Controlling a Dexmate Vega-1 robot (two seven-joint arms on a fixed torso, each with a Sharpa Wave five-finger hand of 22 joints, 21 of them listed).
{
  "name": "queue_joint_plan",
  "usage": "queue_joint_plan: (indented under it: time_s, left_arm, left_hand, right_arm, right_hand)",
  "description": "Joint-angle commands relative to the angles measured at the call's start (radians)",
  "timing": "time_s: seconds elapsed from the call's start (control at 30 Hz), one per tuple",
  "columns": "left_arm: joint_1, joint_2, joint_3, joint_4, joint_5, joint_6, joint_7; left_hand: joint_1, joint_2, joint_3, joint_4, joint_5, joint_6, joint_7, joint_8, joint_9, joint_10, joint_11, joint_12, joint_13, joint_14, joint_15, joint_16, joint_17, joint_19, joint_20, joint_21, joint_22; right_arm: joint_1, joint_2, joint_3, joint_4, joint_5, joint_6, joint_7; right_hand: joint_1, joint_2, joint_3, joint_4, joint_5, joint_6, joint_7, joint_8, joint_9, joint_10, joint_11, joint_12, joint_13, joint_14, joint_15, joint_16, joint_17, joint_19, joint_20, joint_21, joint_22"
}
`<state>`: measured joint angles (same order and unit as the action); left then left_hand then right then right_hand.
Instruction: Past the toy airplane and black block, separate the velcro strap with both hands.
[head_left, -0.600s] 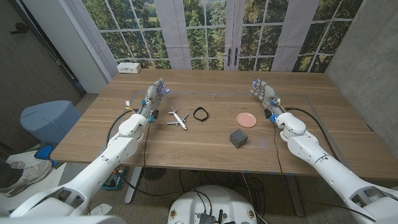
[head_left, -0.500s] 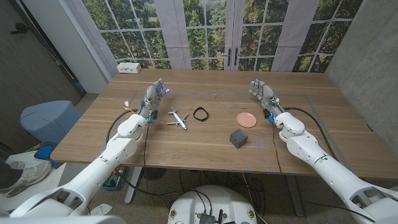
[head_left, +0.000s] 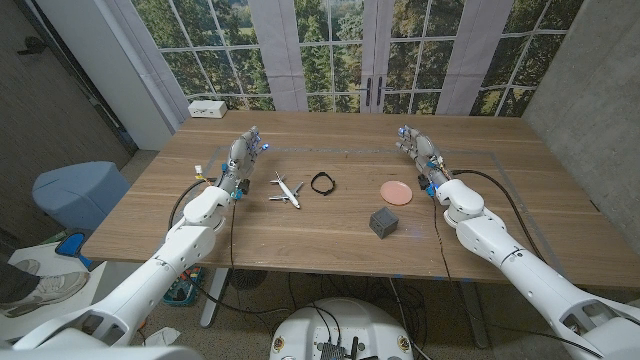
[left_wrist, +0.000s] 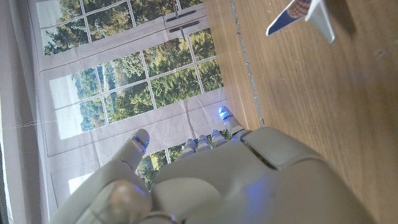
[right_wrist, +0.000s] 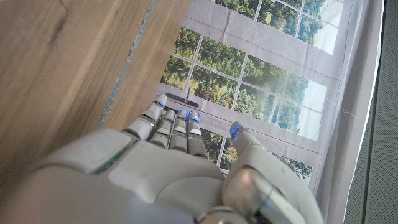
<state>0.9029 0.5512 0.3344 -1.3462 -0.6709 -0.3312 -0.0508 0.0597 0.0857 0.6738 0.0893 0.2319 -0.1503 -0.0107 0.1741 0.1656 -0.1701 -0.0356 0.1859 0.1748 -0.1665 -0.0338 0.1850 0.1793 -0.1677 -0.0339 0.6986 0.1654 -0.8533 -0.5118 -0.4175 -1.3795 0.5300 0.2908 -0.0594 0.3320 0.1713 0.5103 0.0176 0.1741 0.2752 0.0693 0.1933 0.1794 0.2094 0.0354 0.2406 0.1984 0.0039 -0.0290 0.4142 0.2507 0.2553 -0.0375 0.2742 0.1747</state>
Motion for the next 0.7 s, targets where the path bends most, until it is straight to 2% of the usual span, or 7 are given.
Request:
queue_joint_plan:
  time_s: [0.03, 0.3, 0.5, 0.7]
  left_arm:
    - [0.01, 0.013, -0.003, -0.012, -0.003, 0.014, 0.001]
    - [0.004, 0.017, 0.001, -0.008, 0.002, 0.017, -0.009]
    - [-0.004, 0.021, 0.007, -0.004, 0.009, 0.023, -0.014]
    - [-0.013, 0.017, 0.011, 0.004, 0.014, 0.021, -0.015]
  left_hand:
    - [-0.003, 0.066, 0.008, -0.001, 0.004, -0.003, 0.0, 0.006, 0.004, -0.108, -0.001, 0.005, 0.002, -0.104, -0.007, 0.006, 0.002, -0.09, -0.012, -0.002, 0.002]
    - [-0.004, 0.063, 0.008, -0.004, 0.003, 0.012, -0.001, 0.01, 0.004, -0.087, 0.0, 0.012, 0.002, -0.086, -0.005, 0.012, 0.001, -0.079, -0.002, -0.007, 0.002]
    - [-0.004, 0.061, 0.009, -0.009, 0.003, 0.044, -0.003, 0.017, 0.004, -0.052, -0.001, 0.021, 0.001, -0.056, -0.003, 0.018, 0.0, -0.044, 0.005, -0.009, 0.003]
    - [-0.005, 0.06, 0.01, -0.01, 0.003, 0.051, 0.0, 0.017, 0.004, -0.045, -0.003, 0.022, 0.001, -0.046, -0.003, 0.019, 0.0, -0.033, 0.004, -0.01, 0.003]
  right_arm:
    - [-0.024, -0.021, -0.014, -0.067, -0.118, 0.0, -0.107]
    - [-0.038, -0.045, -0.027, -0.13, -0.224, -0.037, -0.189]
    - [-0.034, -0.058, -0.042, -0.166, -0.308, -0.073, -0.237]
    - [-0.031, -0.072, -0.057, -0.209, -0.384, -0.119, -0.273]
  right_hand:
    - [0.024, -0.001, 0.008, -0.023, 0.009, 0.01, 0.0, 0.006, 0.004, 0.015, 0.0, 0.003, 0.001, 0.013, -0.011, -0.003, -0.005, 0.008, -0.001, -0.001, 0.003]
    - [0.074, -0.007, 0.027, -0.082, 0.021, 0.026, -0.005, 0.01, 0.004, 0.033, -0.001, 0.003, 0.001, 0.037, 0.0, -0.009, -0.02, 0.021, 0.02, -0.003, 0.004]
    - [0.091, -0.008, 0.031, -0.103, 0.025, 0.036, -0.009, 0.012, 0.004, 0.044, -0.004, 0.005, 0.001, 0.044, -0.002, -0.012, -0.024, 0.029, 0.027, -0.003, 0.005]
    - [0.105, -0.006, 0.036, -0.118, 0.029, 0.042, -0.014, 0.013, 0.005, 0.051, -0.009, 0.005, 0.002, 0.053, -0.006, -0.012, -0.026, 0.033, 0.036, -0.003, 0.006]
